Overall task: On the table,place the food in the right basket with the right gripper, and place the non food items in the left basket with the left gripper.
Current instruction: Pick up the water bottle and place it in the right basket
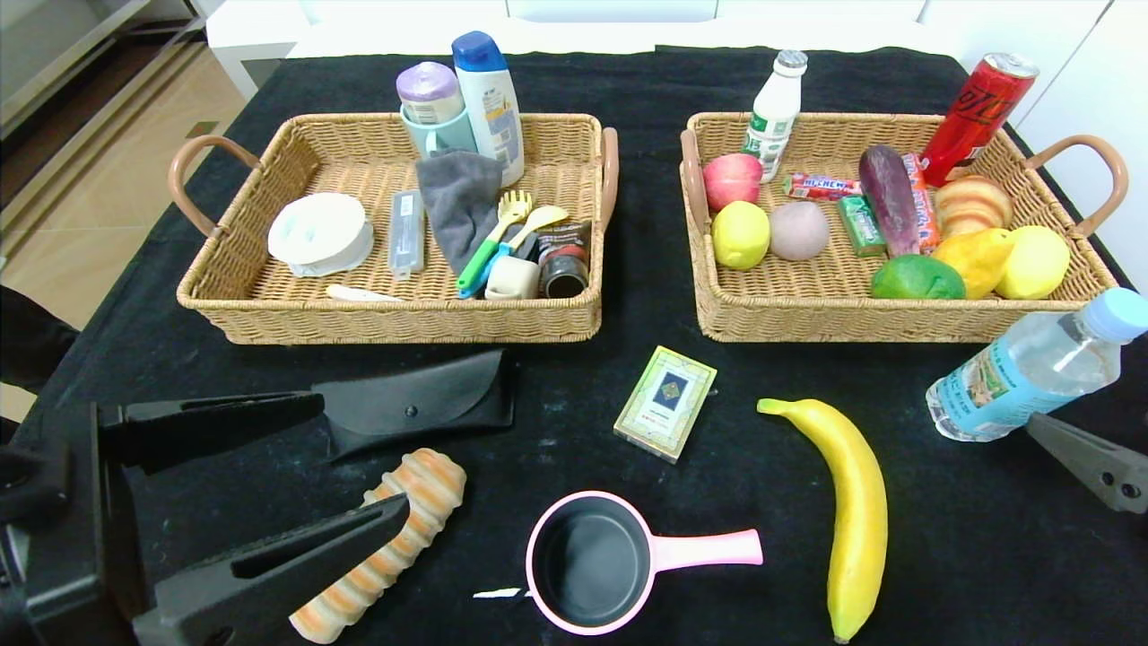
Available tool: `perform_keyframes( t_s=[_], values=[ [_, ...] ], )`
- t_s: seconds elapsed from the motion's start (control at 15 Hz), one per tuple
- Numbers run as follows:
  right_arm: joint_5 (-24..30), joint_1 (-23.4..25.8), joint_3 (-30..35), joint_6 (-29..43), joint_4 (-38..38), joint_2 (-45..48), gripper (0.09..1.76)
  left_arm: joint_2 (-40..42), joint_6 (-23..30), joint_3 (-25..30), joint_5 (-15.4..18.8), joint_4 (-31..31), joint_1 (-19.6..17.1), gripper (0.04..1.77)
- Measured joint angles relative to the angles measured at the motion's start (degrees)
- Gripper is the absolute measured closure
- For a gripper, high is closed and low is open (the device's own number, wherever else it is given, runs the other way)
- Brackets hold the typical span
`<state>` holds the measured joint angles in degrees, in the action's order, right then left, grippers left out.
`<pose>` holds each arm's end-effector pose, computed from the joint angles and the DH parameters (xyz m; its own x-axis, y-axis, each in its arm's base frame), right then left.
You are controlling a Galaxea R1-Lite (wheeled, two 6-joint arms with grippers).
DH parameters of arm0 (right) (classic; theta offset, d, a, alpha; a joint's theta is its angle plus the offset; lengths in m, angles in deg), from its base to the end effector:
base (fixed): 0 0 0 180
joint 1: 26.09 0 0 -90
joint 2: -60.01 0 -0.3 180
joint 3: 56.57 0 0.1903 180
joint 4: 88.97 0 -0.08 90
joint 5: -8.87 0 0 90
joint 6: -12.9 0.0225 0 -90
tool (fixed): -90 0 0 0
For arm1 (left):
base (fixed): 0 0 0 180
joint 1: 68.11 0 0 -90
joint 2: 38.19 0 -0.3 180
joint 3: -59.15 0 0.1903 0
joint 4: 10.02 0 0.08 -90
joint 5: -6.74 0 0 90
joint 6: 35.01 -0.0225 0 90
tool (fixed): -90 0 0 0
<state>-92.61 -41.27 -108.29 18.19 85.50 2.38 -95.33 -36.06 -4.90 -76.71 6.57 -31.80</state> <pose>0.1254 0.0294 0.2135 0.9791 0.0594 -0.1944 -0.0504 0.9974 0.0511 0.1008 -0.0773 0.2577 0.7216 -0.6718 -0.1670 0.6813 0.7320 -0.0011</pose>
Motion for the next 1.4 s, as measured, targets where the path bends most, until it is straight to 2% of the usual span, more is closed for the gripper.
perform_keyframes(
  t_s=[0.67,1.0,1.2,1.27,1.4],
  values=[
    [-1.74,2.47,0.39,0.66,16.94,-9.74,0.14,0.02,-0.02,0.06,-0.15,0.04,0.00,0.09],
    [-1.79,2.86,0.85,0.66,23.00,-13.43,0.14,0.20,-0.07,0.09,-0.09,0.00,0.02,0.09],
    [-2.62,2.89,1.07,0.66,23.65,-14.29,0.14,0.39,-0.13,0.00,-0.02,0.00,0.02,0.09],
    [-2.62,2.91,1.10,0.63,23.64,-14.40,0.16,0.46,-0.44,0.00,-0.04,0.06,0.05,0.09],
    [-2.66,2.91,1.10,0.66,23.65,-14.59,0.53,0.55,-0.74,0.02,-0.09,0.13,0.07,0.09]
  ],
)
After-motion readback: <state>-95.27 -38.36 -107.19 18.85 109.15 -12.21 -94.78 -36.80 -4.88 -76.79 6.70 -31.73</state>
